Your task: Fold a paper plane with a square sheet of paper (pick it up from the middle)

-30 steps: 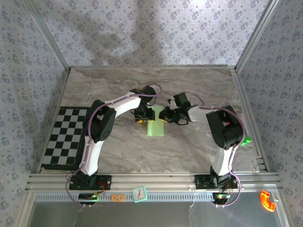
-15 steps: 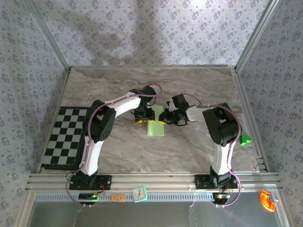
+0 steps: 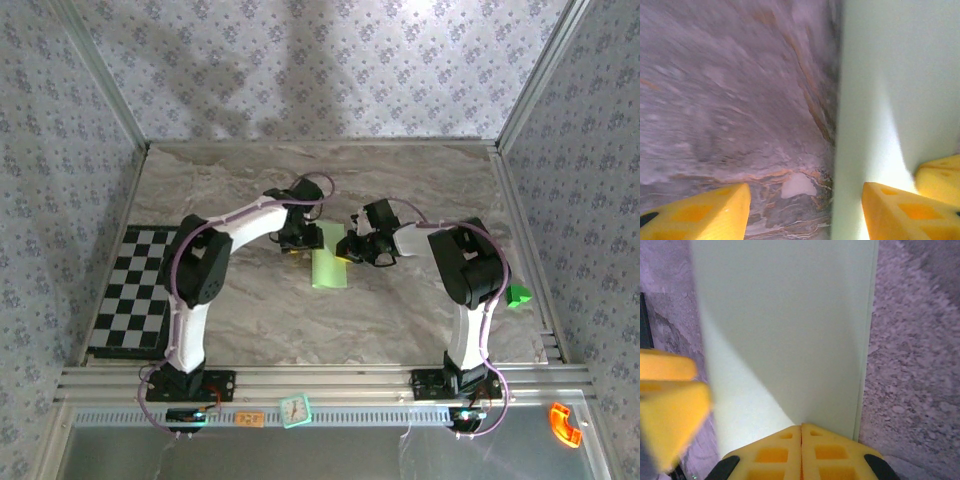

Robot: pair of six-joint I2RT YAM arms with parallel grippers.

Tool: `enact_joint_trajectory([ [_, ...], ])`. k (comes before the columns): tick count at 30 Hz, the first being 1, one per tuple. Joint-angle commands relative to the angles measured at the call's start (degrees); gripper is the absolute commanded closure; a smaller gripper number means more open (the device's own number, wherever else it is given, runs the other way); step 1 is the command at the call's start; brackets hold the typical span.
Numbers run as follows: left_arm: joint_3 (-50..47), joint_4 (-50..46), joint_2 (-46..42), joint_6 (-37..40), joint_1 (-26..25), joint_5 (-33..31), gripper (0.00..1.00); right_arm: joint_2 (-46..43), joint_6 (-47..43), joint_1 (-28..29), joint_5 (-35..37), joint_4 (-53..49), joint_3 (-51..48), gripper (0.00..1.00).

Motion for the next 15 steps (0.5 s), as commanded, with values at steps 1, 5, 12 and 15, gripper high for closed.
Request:
enact_joint_trajectory([
  [1,-2.92,6.10,-7.27,-1.63,1.59,-0.46,0.38,6.30,-2.82,-0.65,9.38,-10.64,-3.57,0.92],
  [5,-6.79,11.70,-10.26,-3.16,1.73,5.81,0.42,7.09,-2.81,-0.58,9.37,-10.74,-3.25,0.92],
  [12,-13.63,22.46,-10.86,-6.39,1.64,15.49,0.63,8.38,-3.70,-0.36,9.30,-11.18,-2.49,0.92],
  [15,-13.75,24.28,-9.85,-6.84,1.65,17.86,0.73,8.72,-4.68,-0.21,9.22,-11.96,-1.85,0.92],
])
